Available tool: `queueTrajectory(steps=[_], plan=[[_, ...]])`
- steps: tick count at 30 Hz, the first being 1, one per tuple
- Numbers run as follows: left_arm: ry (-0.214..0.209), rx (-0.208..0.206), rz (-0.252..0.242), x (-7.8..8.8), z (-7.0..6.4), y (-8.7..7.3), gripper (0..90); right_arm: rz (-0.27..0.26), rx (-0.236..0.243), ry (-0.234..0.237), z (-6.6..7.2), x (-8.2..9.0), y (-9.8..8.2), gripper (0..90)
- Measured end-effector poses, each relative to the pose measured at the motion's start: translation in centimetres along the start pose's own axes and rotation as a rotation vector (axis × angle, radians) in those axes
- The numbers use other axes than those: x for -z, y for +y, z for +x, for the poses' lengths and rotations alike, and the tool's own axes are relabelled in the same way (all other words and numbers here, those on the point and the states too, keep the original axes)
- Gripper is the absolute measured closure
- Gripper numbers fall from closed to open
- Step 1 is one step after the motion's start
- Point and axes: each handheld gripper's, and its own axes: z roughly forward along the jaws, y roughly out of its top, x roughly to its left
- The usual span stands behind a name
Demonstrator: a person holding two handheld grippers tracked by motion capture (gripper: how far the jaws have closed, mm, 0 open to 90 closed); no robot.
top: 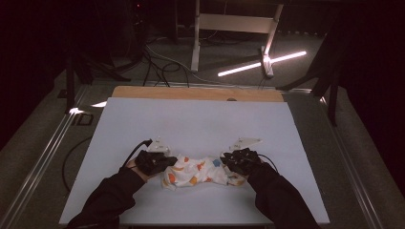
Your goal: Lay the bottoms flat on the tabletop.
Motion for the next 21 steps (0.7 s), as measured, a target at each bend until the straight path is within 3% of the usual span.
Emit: queueTrajectory(steps=[5,7,11,12,16,20,21], plan=[[0.002,0.029,0.001,0.8,0.2,-1.9,89.1,0.0,0.0,0.019,0.4,-0.9,0.8,79.4],[0.003,0.045,0.002,1.0,0.4,-2.4,89.1,0.018,0.026,0.018,0.8,-1.6,1.0,79.6],[0.003,0.054,-0.002,1.5,0.7,-3.0,89.1,0.039,0.021,0.029,0.9,-3.0,1.2,77.3],[0.005,0.056,-0.005,1.5,0.7,-3.0,89.1,0.049,-0.001,0.044,0.7,-3.8,1.3,69.3],[0.003,0.048,-0.003,1.4,0.6,-3.0,89.1,0.118,-0.041,0.092,0.7,-5.6,1.0,62.9],[0.004,0.048,0.0,1.3,0.7,-3.0,89.1,0.191,-0.005,0.084,1.3,-6.7,0.1,65.6],[0.006,0.048,0.001,1.3,0.7,-3.1,89.1,0.18,0.005,0.073,1.3,-6.7,0.0,68.5]])
